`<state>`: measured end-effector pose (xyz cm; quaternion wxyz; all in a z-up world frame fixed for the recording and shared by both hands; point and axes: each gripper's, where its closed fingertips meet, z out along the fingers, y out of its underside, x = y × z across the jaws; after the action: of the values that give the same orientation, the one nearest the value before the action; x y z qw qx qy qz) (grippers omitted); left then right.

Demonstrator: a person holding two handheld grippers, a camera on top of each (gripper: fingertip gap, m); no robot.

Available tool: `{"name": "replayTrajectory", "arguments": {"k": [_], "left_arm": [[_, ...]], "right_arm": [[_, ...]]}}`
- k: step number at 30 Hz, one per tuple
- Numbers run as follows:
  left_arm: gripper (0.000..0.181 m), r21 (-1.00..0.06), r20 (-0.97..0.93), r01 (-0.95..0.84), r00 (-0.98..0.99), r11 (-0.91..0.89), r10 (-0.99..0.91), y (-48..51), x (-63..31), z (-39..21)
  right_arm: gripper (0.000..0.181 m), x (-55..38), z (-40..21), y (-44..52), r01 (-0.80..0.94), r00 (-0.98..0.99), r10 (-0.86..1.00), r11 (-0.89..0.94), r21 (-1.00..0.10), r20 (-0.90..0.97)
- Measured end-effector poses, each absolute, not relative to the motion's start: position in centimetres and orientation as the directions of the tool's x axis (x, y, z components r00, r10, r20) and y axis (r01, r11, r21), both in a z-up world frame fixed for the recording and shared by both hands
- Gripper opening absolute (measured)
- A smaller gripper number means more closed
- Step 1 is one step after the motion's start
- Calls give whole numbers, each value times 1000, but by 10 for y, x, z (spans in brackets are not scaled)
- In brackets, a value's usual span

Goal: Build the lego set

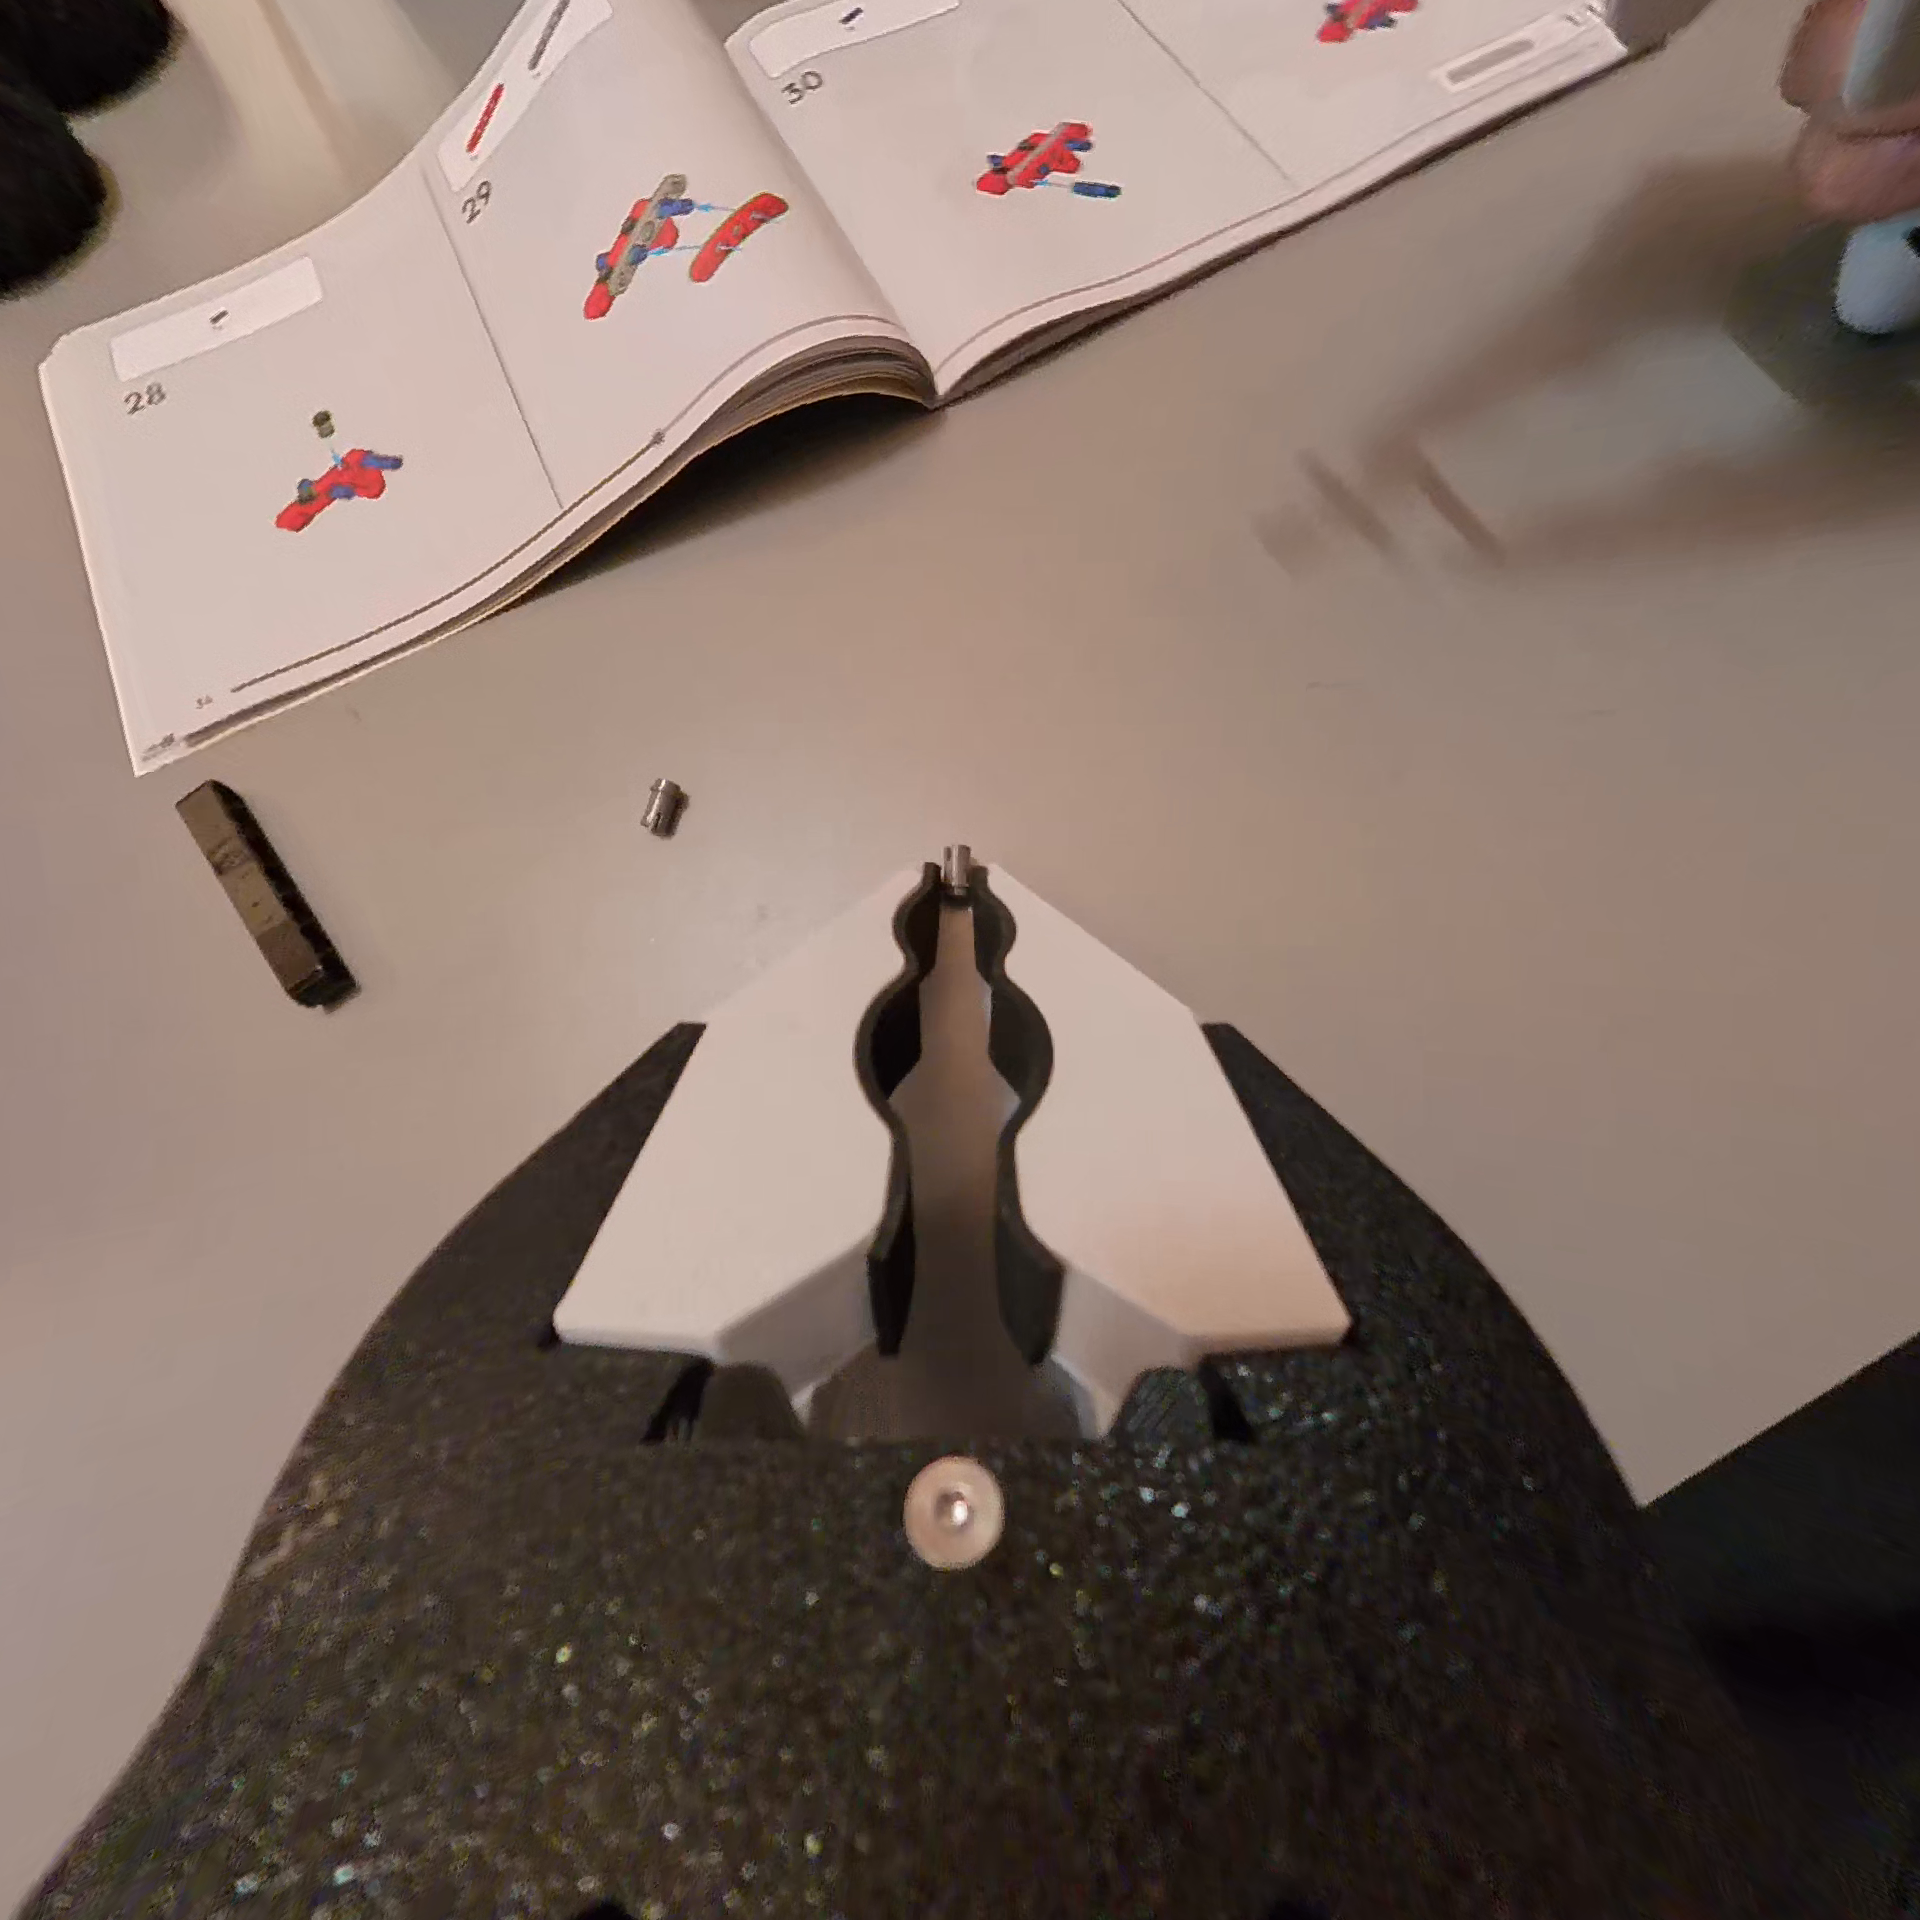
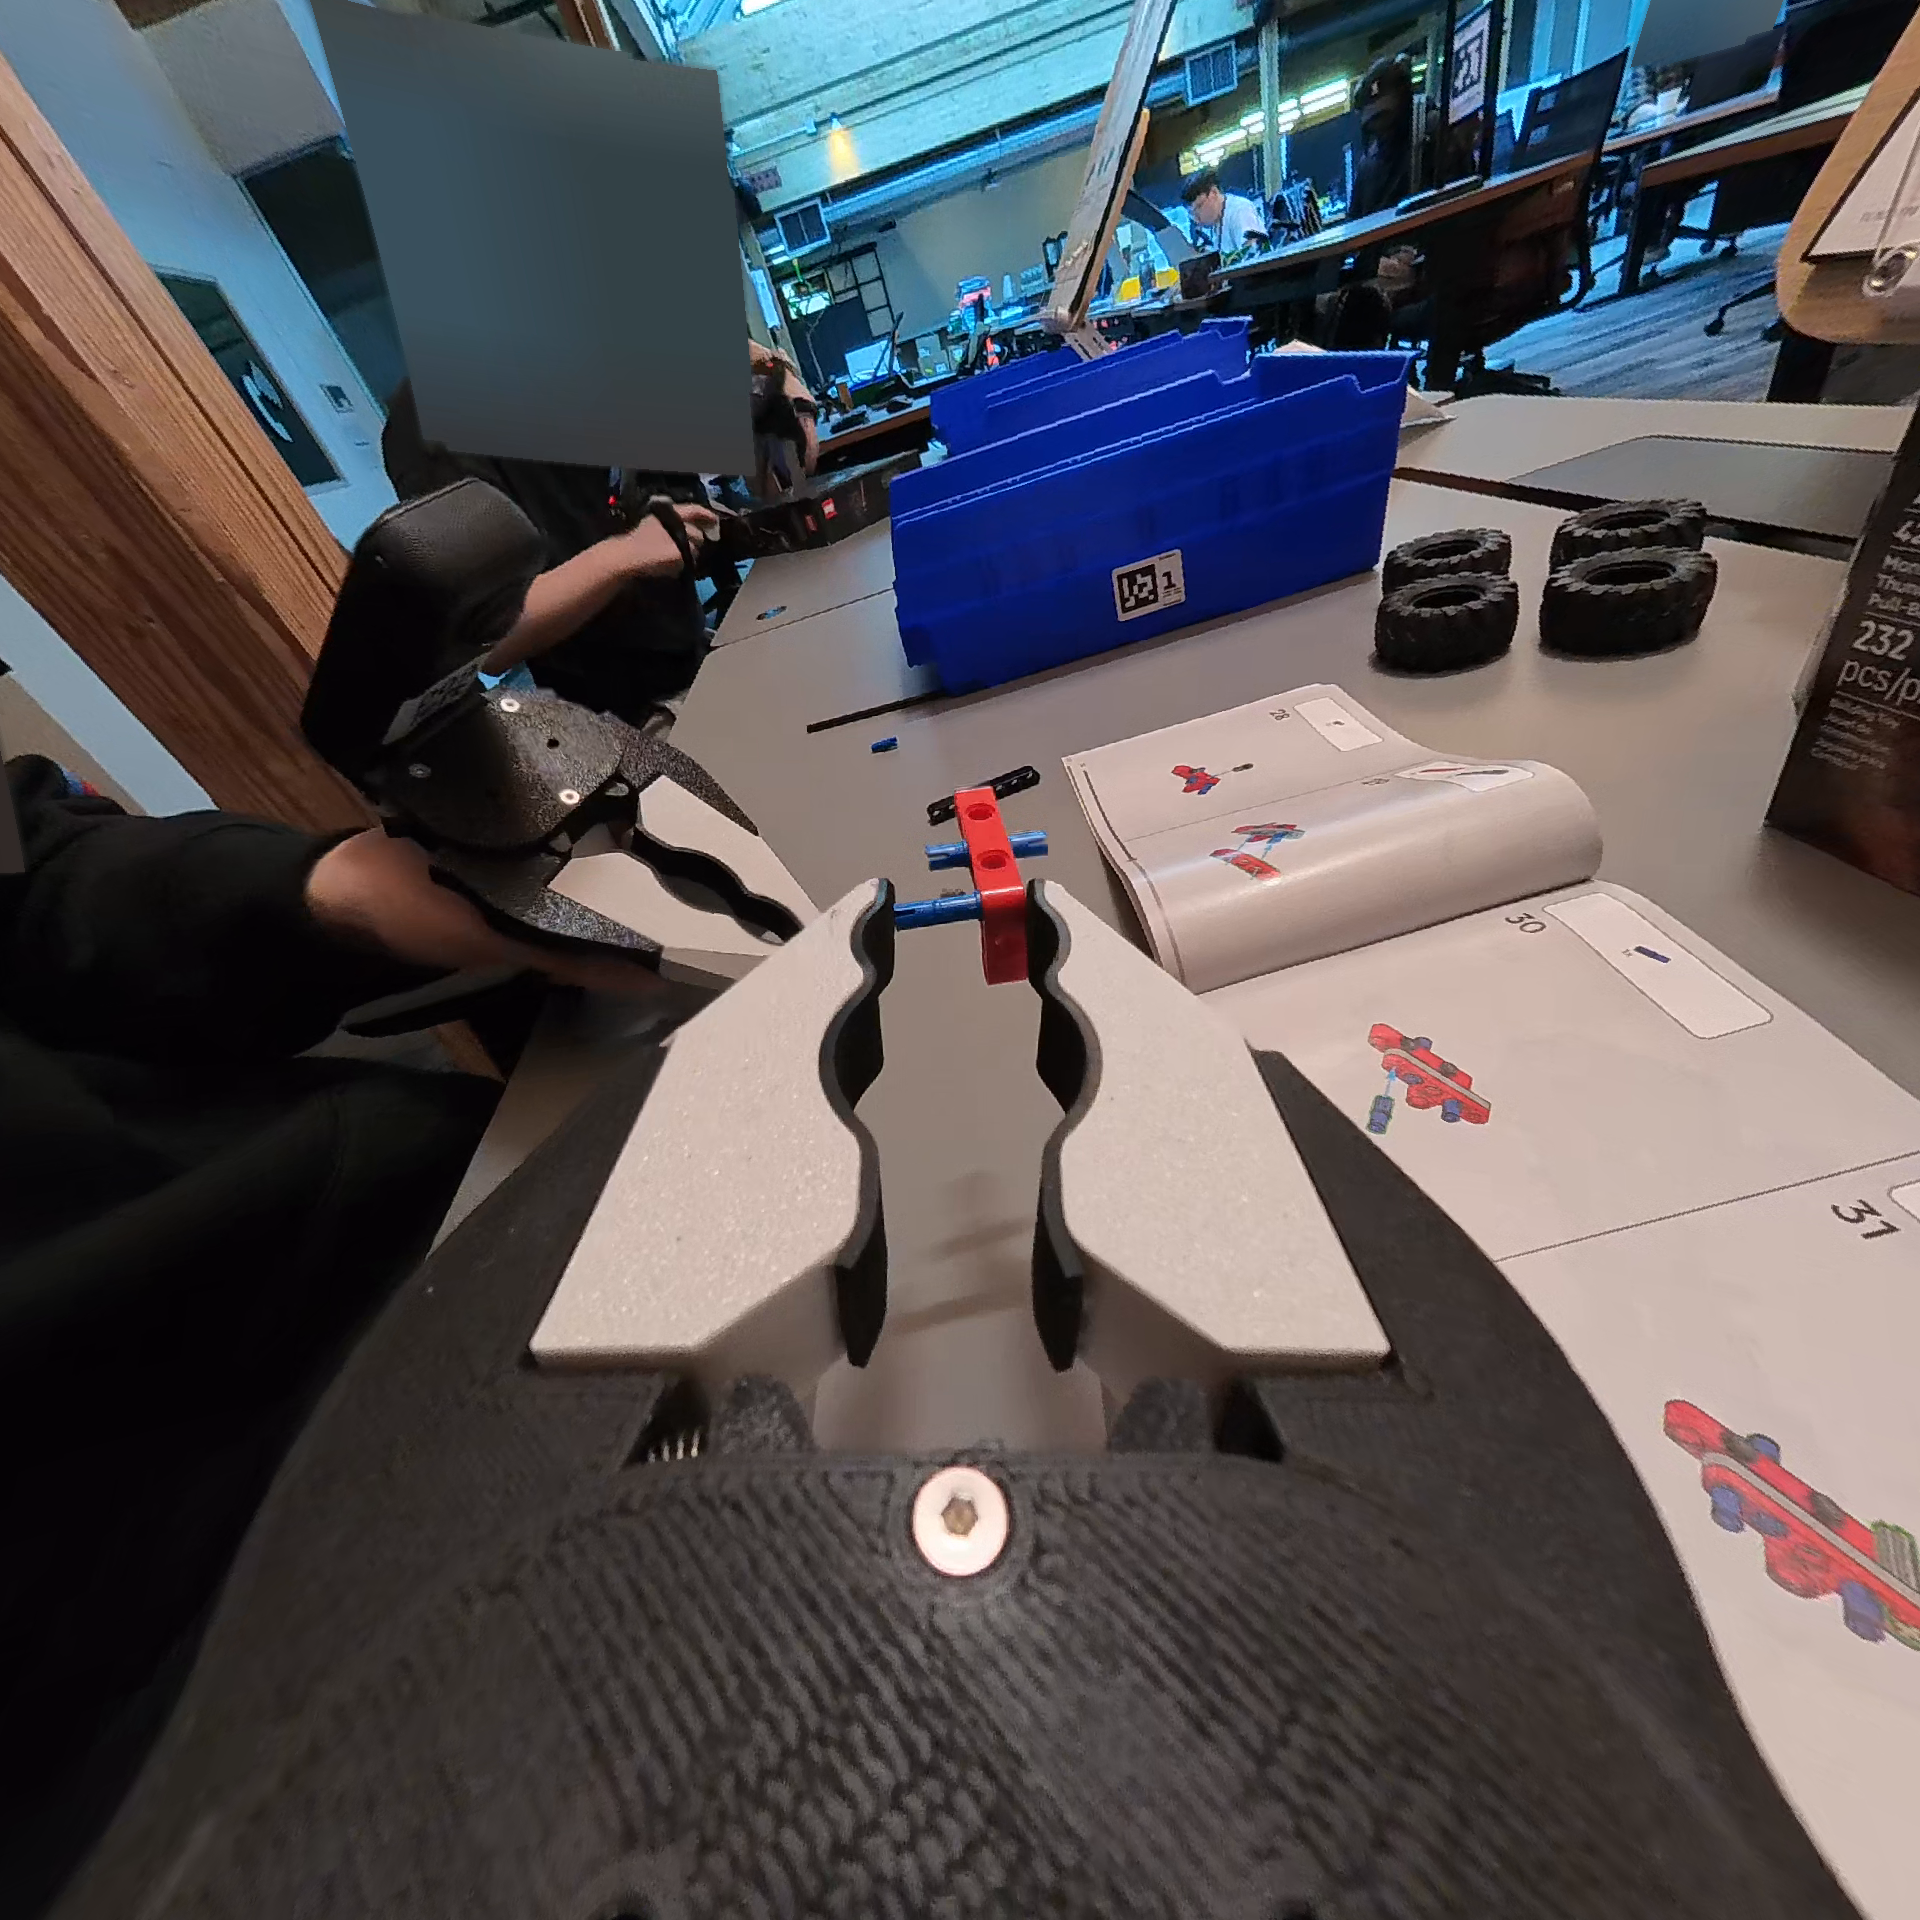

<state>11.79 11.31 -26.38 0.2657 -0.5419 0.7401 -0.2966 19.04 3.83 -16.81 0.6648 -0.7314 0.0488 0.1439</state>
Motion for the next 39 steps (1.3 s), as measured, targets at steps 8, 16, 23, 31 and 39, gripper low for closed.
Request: {"name": "replayTrajectory", "arguments": {"k": [8,16,23,31,39], "left_arm": [[2,-415,-755,-163,-486,895,-439,125,147,-217],[1,195,-923,267,-275,944,269,100,177,-148],[1,448,-802,442,-185,777,568,78,180,-151],[1,613,-648,530,-86,585,757,67,186,-165],[1,679,-534,574,-42,458,845,71,184,-174]], "right_arm": [[23,184,-177,59,-46,997,48,-172,-984,-55],[23,180,-176,71,61,998,8,-179,-982,60],[23,179,-185,73,58,998,22,-224,-973,55],[23,175,-185,74,-4,999,50,-221,-975,-16],[23,174,-182,71,-26,996,73,-210,-977,-42]]}}
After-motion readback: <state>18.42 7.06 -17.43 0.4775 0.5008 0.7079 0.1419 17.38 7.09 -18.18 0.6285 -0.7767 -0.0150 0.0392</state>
